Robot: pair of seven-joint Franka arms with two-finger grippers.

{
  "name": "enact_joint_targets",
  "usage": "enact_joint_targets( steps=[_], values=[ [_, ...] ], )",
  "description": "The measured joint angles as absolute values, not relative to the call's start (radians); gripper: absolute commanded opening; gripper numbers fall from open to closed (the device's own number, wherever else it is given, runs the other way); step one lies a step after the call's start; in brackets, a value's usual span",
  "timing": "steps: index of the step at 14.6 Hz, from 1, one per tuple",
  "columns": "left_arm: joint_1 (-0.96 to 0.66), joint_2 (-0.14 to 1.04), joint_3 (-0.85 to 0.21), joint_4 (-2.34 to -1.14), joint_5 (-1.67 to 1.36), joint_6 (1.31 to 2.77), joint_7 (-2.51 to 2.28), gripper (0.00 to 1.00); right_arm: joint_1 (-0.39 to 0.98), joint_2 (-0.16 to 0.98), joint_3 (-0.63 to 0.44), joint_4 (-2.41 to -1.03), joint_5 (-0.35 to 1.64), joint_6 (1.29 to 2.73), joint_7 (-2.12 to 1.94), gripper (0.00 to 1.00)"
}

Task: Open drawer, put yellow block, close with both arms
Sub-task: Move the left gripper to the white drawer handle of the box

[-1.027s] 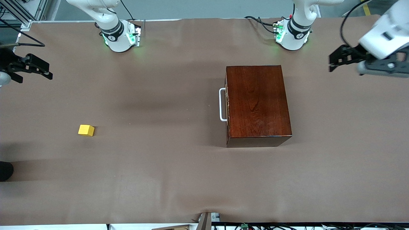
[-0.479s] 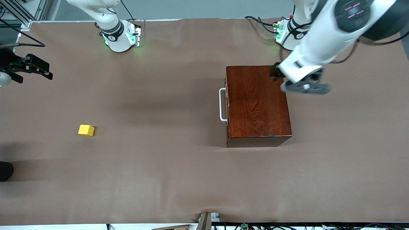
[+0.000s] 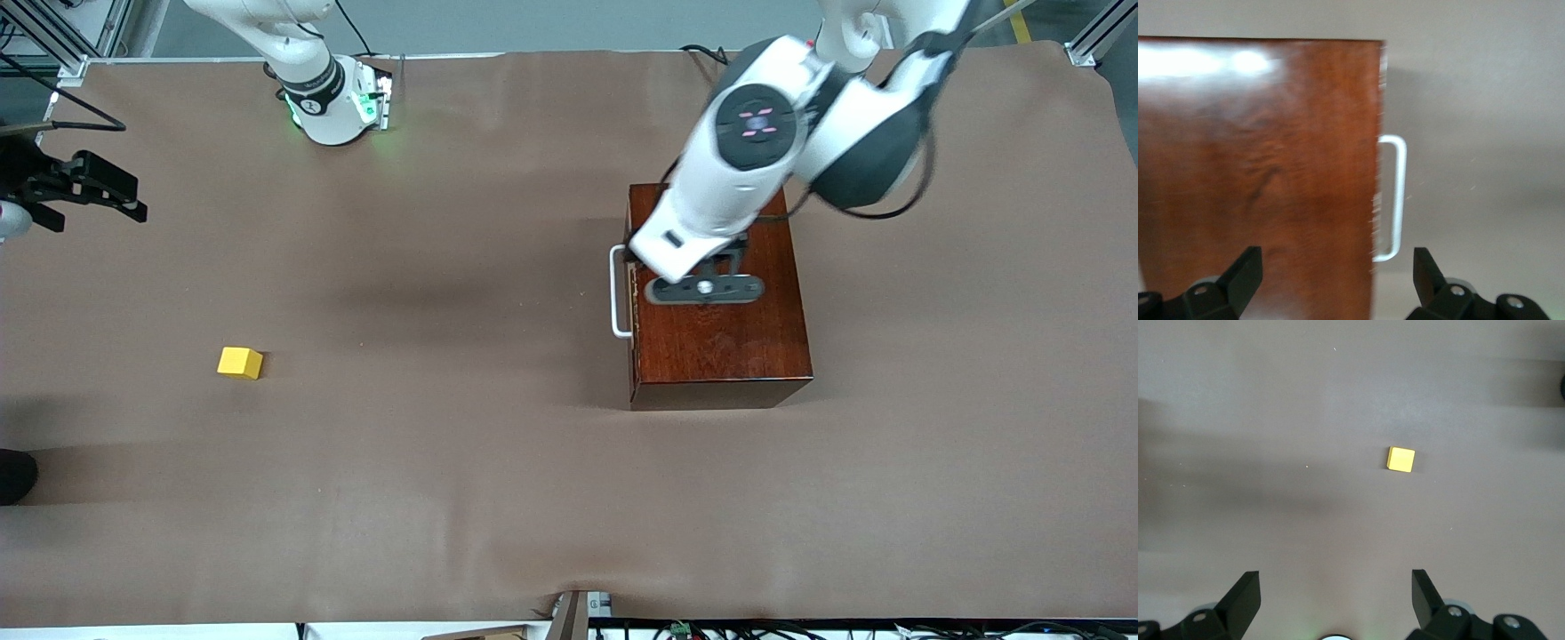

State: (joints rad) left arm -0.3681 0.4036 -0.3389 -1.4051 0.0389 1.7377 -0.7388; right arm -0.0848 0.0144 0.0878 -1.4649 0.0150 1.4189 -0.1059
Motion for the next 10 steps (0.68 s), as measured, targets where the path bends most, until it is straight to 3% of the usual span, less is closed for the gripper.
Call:
enact_joint_targets(
  steps=[5,10],
  values=[
    [-0.520,0.585,-0.285,-1.272,0.123,1.851,-0.930,1.00,-0.085,0.015,0.088,-1.465,0.015,1.419,-0.106,1.00],
    [-0.818,0.673,-0.009,-1.234,0.125,1.896,-1.008,1.00,-0.085,0.015,0.088,-1.465,0.015,1.419,-0.106,1.00]
  ],
)
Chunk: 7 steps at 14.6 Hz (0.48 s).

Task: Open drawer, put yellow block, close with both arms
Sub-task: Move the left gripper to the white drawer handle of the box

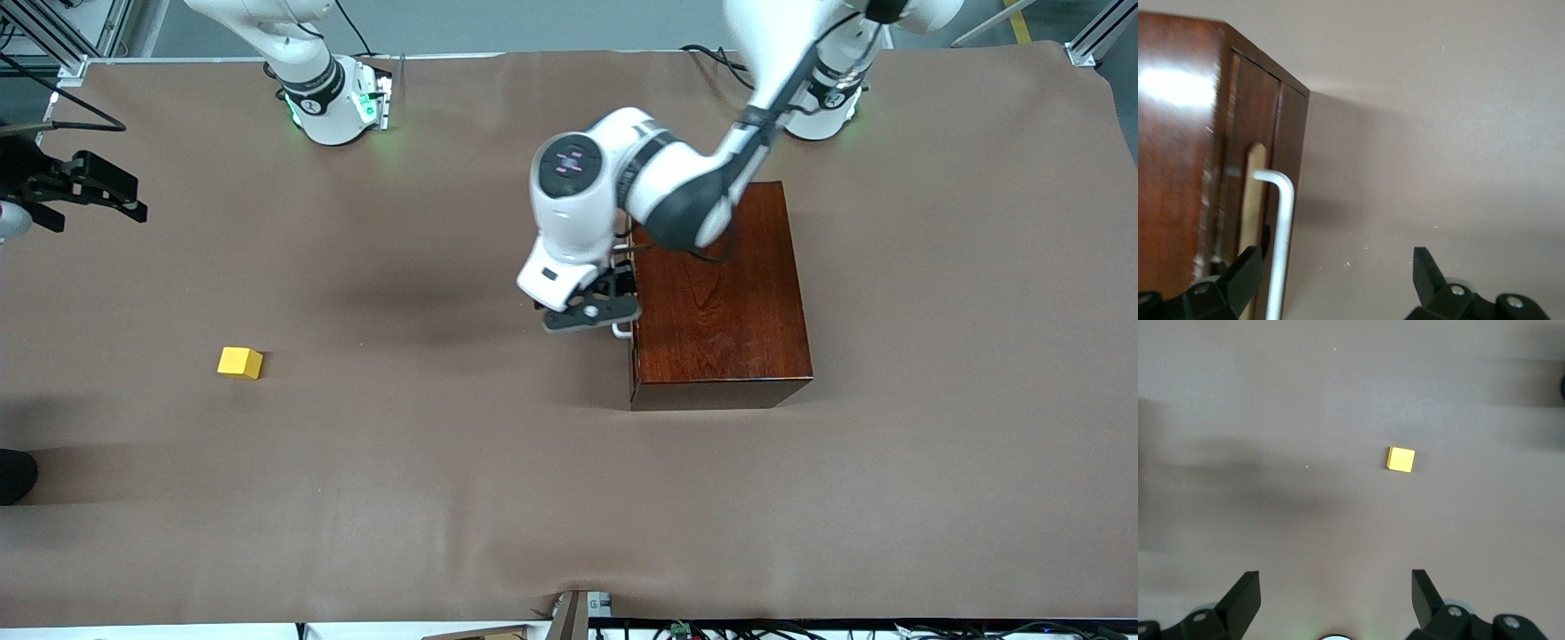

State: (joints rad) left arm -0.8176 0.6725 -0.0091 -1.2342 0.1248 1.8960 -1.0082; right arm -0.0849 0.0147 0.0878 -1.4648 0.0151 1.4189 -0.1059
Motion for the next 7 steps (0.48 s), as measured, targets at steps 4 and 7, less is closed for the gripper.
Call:
enact_joint_targets(
  steps=[4,7],
  values=[
    [-0.897,0.719,0.040,-1.232,0.155,1.872,-1.024,1.00,-0.085,0.015,0.088,-1.465,0.015,1.419,-0.106,1.00],
    [-0.904,0.749,0.039,-1.233,0.222,1.818,-1.023,1.00,-0.085,0.015,0.088,-1.465,0.015,1.419,-0.106,1.00]
  ],
)
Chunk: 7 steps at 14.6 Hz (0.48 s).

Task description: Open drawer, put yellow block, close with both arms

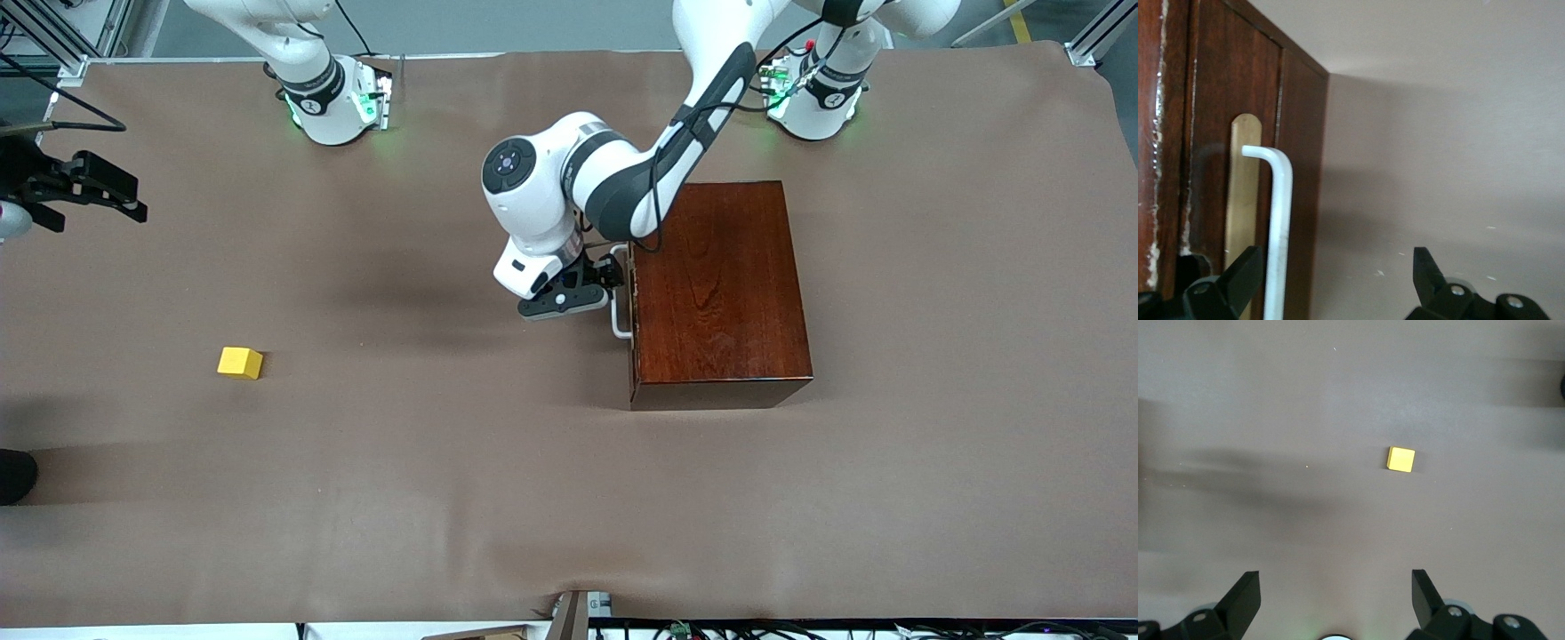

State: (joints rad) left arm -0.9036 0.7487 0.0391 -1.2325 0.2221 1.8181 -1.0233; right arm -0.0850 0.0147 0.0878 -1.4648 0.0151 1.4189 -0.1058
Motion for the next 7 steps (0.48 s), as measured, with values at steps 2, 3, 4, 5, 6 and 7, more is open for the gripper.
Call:
enact_joint_targets(
  steps=[2,3,4,5,6,7],
  values=[
    [-0.916,0.756,0.039,-1.233,0.231,1.800,-1.023,1.00,-0.085,0.015,0.088,-1.465,0.015,1.419,-0.106,1.00],
    [-0.920,0.758,0.039,-1.233,0.234,1.796,-1.023,1.00,-0.085,0.015,0.088,-1.465,0.015,1.419,-0.106,1.00],
    [-0.923,0.761,0.039,-1.233,0.236,1.789,-1.023,1.00,-0.085,0.015,0.088,-1.465,0.015,1.419,-0.106,1.00],
    [-0.926,0.765,0.039,-1.233,0.239,1.781,-1.023,1.00,-0.085,0.015,0.088,-1.465,0.015,1.419,-0.106,1.00],
    [-0.928,0.768,0.039,-1.233,0.247,1.776,-1.023,1.00,-0.085,0.015,0.088,-1.465,0.015,1.419,-0.106,1.00],
    [-0.929,0.771,0.039,-1.234,0.256,1.771,-1.022,1.00,-0.085,0.015,0.088,-1.465,0.015,1.419,-0.106,1.00]
  ],
)
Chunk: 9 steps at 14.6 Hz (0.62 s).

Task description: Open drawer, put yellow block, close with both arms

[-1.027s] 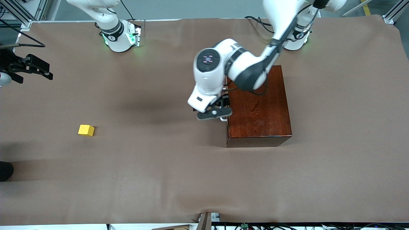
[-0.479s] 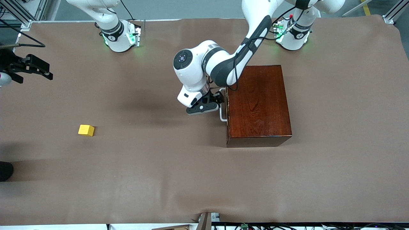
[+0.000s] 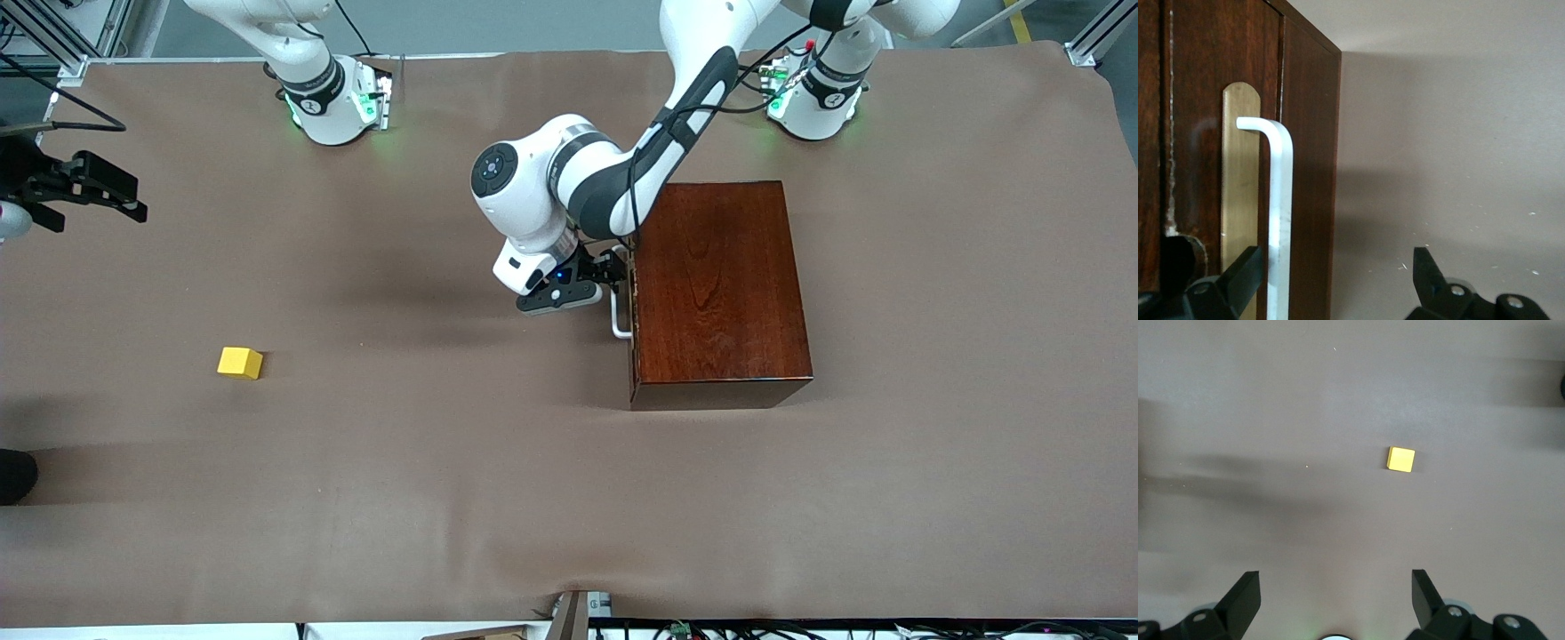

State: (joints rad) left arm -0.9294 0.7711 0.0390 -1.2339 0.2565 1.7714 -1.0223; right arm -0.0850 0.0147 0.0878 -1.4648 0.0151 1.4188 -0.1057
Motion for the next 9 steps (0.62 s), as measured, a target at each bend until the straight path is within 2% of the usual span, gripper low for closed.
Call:
enact_joint_targets(
  steps=[9],
  values=[
    [-0.933,0.793,0.037,-1.238,0.264,1.780,-1.027,1.00,-0.089,0.015,0.087,-1.465,0.015,1.418,-0.105,1.00]
  ],
)
